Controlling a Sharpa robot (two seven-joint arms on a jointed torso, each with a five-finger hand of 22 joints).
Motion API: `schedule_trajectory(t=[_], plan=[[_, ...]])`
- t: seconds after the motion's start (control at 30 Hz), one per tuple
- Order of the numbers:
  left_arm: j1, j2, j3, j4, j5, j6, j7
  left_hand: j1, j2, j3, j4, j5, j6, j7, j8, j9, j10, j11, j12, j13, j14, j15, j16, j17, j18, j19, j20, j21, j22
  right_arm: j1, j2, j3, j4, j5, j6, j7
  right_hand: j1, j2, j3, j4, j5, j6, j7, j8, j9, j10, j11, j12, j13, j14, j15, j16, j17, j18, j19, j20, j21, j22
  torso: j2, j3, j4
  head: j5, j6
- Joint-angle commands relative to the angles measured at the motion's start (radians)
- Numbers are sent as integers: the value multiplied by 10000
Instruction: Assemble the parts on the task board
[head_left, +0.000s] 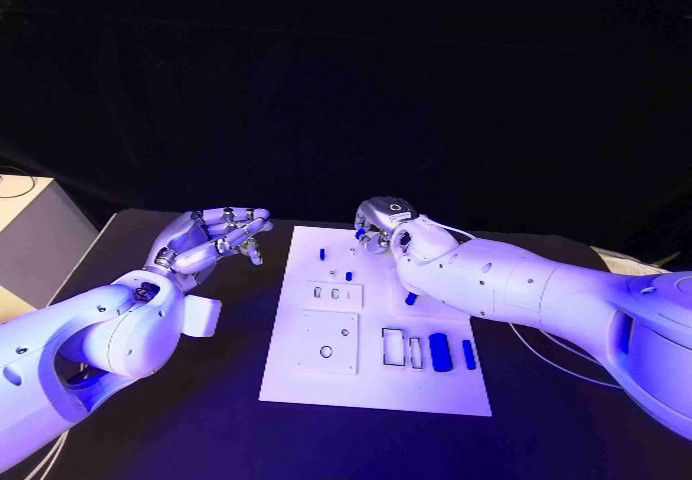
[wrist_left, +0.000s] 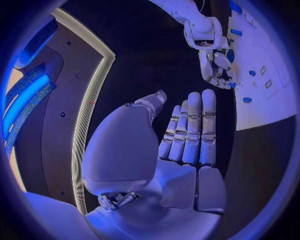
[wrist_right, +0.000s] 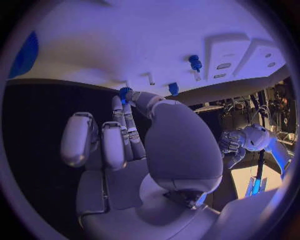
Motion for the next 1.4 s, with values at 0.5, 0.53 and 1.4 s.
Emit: schedule_trajectory(t=[0.5, 0.53, 1.4], plan=[[8, 19, 12, 27, -81, 33, 4, 93, 8, -29, -57, -12, -20, 31, -23, 18, -23, 41, 28, 16, -105, 3, 60, -7, 63, -67, 10, 58, 14, -16, 61, -18, -30, 33, 551, 213, -153, -159, 23, -16, -74, -169, 79, -21, 38, -192, 72, 32, -49, 294, 46, 74, -30, -158, -30, 76, 30, 4, 22, -11, -22, 35, -36], [8, 18, 12, 27, -82, 32, 3, 93, 8, -29, -57, -12, -20, 31, -23, 18, -23, 41, 28, 16, -105, 3, 60, -7, 63, -67, 10, 58, 14, -16, 59, -18, -30, 35, 567, 210, -158, -171, 21, -18, -77, -176, 80, -23, 40, -197, 73, 35, -51, 295, 48, 78, -23, -160, -30, 79, 35, 12, 21, -10, -22, 36, -37], [7, -91, 14, -46, -80, 81, -19, 92, 23, -41, -43, -13, -21, 30, -21, 22, -35, 43, 25, 16, -113, 5, 65, -12, 63, -78, 13, 67, 15, 131, -1888, 96, 1974, 1343, -662, 378, 1737, -77, -3555, 1999, -218, -1596, 186, -1111, -533, -674, 117, 754, -106, 242, 86, 114, -473, 0, -96, 124, -1021, -846, 37, 90, -225, 93, 165]])
